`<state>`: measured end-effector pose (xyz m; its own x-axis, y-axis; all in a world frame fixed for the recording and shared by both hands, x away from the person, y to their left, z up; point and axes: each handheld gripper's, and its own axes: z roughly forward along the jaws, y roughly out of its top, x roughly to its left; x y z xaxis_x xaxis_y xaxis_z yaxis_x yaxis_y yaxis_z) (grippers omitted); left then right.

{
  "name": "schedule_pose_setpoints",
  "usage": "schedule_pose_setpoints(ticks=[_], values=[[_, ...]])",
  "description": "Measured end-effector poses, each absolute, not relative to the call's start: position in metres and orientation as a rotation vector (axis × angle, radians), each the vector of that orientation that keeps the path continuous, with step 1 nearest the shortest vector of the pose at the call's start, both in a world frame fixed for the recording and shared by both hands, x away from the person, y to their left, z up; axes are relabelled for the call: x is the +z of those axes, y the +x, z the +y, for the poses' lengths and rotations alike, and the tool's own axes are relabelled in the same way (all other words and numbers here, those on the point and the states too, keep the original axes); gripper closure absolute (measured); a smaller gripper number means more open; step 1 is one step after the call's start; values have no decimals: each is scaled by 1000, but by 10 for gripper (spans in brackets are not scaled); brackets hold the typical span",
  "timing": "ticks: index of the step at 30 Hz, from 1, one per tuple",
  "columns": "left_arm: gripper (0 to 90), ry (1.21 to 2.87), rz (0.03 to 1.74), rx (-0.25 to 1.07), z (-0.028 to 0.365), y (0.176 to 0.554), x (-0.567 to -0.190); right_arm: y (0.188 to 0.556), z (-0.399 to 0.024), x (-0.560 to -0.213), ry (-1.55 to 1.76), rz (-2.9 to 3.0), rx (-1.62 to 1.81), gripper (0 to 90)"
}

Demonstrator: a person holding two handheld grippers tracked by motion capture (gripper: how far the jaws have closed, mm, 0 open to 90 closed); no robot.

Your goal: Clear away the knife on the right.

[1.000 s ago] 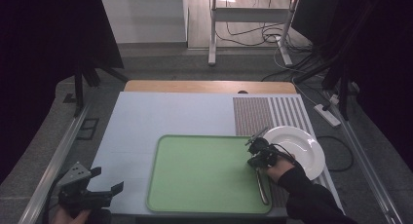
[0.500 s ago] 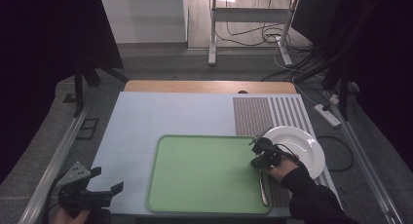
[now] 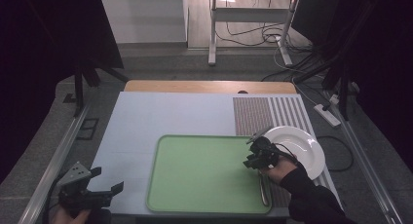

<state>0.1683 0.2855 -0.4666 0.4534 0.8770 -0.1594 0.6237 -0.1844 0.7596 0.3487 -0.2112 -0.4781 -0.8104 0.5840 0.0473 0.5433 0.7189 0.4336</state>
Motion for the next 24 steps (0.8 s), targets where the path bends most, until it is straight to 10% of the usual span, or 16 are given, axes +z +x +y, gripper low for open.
schedule_pose_setpoints(ticks=[24], values=[[37, 1907, 1263, 397, 285, 169, -467, 331, -221, -449, 917, 2684, 913, 255]])
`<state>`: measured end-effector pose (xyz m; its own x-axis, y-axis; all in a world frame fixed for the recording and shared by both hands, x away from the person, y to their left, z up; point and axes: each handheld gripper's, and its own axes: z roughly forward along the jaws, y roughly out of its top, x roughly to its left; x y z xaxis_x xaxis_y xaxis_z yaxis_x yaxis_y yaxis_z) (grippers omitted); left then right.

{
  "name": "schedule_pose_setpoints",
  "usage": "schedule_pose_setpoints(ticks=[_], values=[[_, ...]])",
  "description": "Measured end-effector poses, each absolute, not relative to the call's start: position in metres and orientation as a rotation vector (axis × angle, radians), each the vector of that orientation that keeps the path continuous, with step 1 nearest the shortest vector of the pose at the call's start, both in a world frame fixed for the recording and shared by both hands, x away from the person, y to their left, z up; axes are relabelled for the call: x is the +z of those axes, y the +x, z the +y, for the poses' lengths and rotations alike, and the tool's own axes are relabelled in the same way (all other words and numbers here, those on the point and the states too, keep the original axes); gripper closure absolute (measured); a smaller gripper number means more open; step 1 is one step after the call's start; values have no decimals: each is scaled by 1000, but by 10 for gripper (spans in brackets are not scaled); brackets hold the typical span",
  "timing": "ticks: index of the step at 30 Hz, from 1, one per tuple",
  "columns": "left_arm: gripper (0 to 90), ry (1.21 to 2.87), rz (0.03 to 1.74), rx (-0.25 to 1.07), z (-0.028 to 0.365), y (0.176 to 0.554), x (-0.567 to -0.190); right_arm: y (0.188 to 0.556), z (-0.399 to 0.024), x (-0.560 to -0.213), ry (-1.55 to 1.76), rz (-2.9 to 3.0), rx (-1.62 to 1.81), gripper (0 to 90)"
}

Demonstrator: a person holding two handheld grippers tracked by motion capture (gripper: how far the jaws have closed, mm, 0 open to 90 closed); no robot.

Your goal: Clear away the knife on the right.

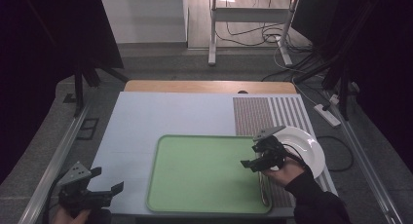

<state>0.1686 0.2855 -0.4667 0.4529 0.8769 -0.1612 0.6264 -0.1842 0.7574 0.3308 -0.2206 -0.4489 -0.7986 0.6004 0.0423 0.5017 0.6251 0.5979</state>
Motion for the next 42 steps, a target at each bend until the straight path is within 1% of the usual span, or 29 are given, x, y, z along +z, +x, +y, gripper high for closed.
schedule_pose_setpoints(ticks=[3, 5, 6, 7, 9, 12, 15, 30, 42], values=[[36, 1907, 1263, 398, 285, 169, -467, 332, -225, -448, 935, 2677, 926, 218], [36, 1908, 1263, 398, 285, 169, -467, 332, -228, -449, 938, 2670, 937, 178], [36, 1908, 1263, 398, 285, 169, -467, 332, -228, -449, 938, 2670, 937, 178], [37, 1907, 1264, 397, 285, 169, -467, 331, -229, -449, 938, 2664, 924, 122], [36, 1906, 1263, 397, 286, 169, -467, 331, -231, -449, 934, 2660, 908, 105], [37, 1908, 1263, 397, 285, 169, -467, 331, -234, -450, 937, 2649, 907, 28], [37, 1908, 1264, 397, 285, 169, -467, 331, -236, -452, 946, 2636, 919, 0], [36, 1907, 1264, 396, 286, 169, -467, 323, -246, -458, 983, 2599, 890, 0], [37, 1909, 1266, 397, 285, 169, -467, 310, -265, -456, 1004, 2546, 859, 0]])
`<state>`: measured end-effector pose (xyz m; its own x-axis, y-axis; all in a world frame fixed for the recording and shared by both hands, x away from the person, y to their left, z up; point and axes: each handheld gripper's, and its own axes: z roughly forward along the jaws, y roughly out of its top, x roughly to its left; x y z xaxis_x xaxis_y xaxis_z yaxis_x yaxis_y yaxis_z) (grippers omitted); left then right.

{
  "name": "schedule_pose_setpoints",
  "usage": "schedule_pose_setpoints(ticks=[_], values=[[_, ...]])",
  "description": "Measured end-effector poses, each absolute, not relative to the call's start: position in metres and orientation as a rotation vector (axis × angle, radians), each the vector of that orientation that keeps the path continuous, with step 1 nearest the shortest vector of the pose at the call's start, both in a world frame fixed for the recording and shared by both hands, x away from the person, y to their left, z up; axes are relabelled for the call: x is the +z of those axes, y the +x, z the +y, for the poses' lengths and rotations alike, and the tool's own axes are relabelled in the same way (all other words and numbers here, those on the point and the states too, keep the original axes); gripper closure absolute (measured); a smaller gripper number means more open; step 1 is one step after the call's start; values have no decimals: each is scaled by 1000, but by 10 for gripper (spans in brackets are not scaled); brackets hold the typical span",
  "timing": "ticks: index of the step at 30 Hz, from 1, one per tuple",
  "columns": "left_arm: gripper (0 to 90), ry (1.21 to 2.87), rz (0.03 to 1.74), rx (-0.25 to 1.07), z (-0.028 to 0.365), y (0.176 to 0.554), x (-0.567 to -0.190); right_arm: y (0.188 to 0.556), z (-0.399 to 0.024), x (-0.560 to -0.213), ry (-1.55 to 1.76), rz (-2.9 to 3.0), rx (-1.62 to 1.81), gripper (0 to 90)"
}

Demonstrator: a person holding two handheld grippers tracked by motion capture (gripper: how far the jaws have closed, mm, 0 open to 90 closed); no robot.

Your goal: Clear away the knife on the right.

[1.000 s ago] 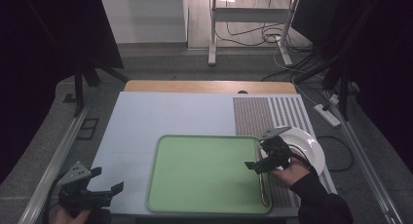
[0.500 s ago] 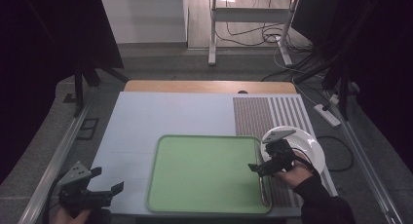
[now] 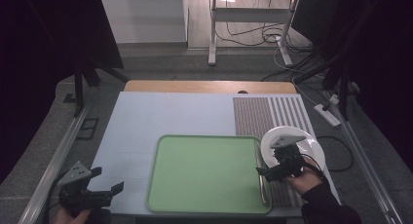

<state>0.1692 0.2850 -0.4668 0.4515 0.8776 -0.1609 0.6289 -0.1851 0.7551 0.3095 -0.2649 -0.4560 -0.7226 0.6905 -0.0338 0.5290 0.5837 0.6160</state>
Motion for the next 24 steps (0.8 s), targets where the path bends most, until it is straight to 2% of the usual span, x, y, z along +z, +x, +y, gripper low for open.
schedule_pose_setpoints(ticks=[24], values=[[36, 1917, 1265, 400, 285, 169, -467, 283, -304, -452, 1142, 2415, 916, 0]])
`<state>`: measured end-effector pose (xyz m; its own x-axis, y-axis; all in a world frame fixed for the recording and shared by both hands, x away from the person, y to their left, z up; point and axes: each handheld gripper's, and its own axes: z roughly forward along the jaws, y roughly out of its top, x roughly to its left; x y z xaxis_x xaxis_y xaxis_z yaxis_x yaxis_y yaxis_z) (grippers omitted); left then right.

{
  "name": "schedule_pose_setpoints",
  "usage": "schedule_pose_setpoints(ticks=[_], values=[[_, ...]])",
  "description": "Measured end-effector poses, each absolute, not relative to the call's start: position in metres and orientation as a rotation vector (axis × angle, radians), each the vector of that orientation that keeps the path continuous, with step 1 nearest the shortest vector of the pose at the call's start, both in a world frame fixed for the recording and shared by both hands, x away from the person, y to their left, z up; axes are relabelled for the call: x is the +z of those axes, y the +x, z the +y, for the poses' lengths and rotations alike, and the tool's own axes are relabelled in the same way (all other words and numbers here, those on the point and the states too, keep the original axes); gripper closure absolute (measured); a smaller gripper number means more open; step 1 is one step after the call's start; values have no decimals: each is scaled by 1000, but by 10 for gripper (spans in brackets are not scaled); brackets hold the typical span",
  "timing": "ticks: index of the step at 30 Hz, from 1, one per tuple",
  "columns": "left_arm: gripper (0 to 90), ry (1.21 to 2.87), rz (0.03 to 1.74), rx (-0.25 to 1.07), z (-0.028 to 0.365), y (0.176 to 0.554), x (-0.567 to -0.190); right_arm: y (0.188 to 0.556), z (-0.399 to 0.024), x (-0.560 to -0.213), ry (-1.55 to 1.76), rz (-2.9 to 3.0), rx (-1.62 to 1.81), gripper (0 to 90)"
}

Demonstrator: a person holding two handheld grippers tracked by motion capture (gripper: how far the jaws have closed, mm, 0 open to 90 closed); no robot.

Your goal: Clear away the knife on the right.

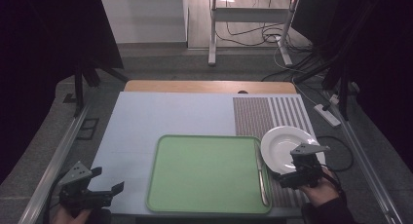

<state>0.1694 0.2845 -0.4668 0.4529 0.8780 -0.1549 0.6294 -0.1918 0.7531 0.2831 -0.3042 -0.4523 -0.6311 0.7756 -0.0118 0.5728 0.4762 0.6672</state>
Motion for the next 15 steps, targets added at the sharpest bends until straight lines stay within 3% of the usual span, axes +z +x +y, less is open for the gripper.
schedule_pose_setpoints(ticks=[15], values=[[36, 1918, 1270, 394, 285, 170, -467, 269, -322, -448, 1192, 2353, 965, 0]])
